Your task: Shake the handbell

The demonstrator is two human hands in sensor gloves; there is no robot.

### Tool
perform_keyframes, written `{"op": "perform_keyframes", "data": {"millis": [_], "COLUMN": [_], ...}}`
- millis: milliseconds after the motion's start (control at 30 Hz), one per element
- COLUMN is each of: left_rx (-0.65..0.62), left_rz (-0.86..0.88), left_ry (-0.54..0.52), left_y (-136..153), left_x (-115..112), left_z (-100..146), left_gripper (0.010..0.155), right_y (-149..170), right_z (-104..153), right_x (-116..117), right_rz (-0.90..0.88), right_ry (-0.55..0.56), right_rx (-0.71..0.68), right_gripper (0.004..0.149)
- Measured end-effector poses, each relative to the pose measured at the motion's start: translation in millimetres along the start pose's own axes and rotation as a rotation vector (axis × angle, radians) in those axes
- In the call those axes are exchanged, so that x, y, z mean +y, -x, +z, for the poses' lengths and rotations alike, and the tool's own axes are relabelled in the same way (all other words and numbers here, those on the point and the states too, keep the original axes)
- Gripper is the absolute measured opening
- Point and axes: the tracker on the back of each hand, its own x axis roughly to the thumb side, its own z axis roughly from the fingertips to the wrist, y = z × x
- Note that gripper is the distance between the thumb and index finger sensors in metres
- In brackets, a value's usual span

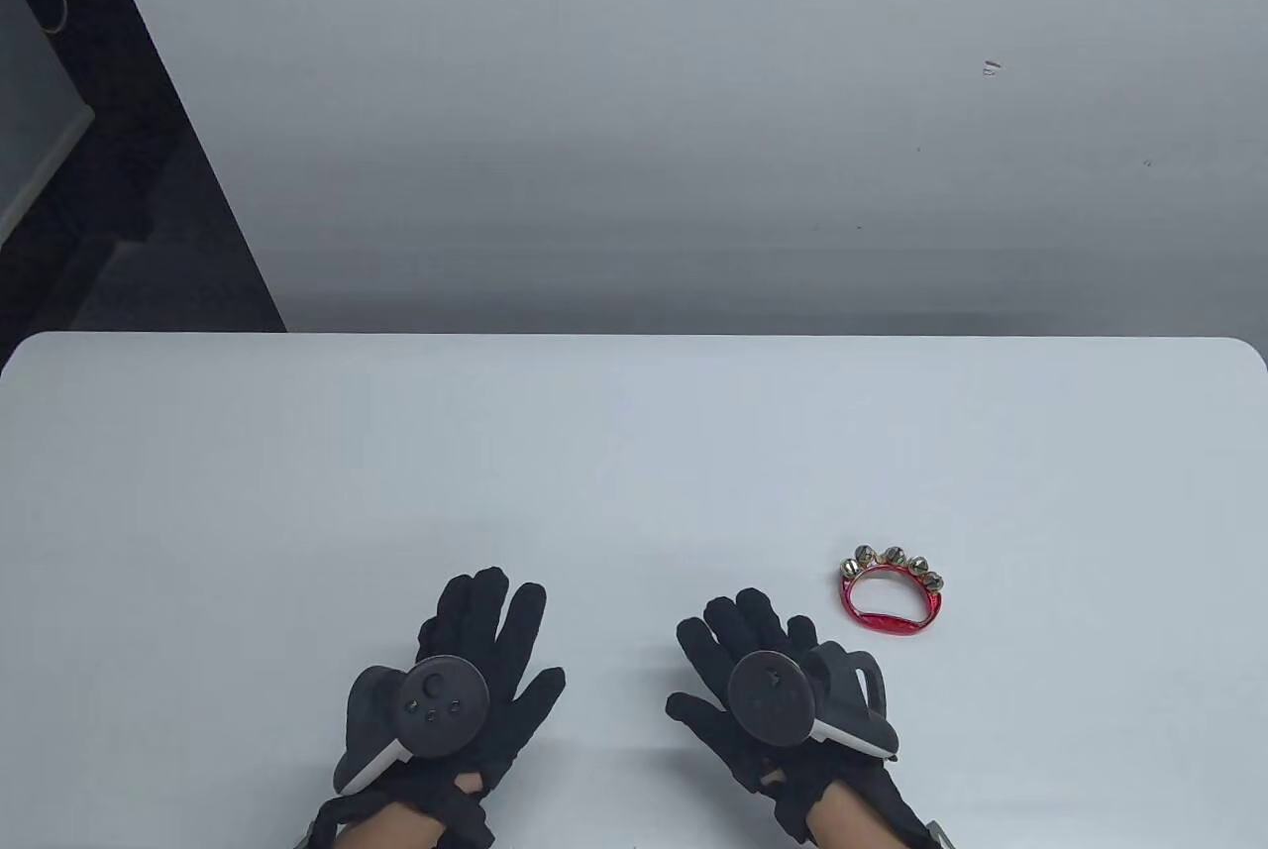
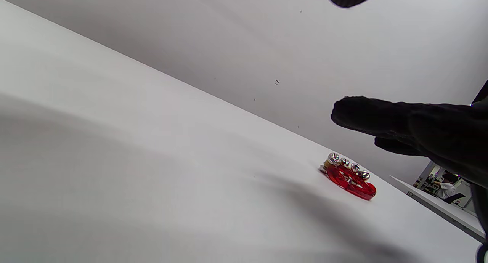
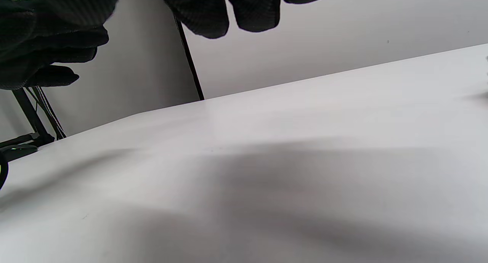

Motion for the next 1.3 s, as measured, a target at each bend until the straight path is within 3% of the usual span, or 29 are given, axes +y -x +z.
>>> {"op": "perform_keyframes", "data": {"millis": [700,833,967,1133,1300], "left_rx": [-0.028,-0.039,-0.053,-0.067,-0.056], "left_rz": [0.028,0.045,0.074,0.103,0.120], "left_ry": [-0.024,-0.032,-0.046,-0.070,-0.054], "left_y": [0,-1,-1,2,7], "left_x": [0,1,5,10,8], "left_z": [-3,-4,-4,-6,-9], "left_gripper": [0.075,0.075,0.075,0.074,0.074], "right_y": [3,-1,4,40,88], "right_z": [-1,3,11,30,39], "right_x": [2,-3,-22,-55,-58], "right_rz": [-0.056,-0.055,-0.071,-0.070,-0.040], "right_ry": [-0.003,0.024,0.116,0.281,0.299], "right_rx": [0.003,-0.009,-0.003,0.137,0.365], "right_gripper": [0.077,0.075,0.074,0.074,0.071]}}
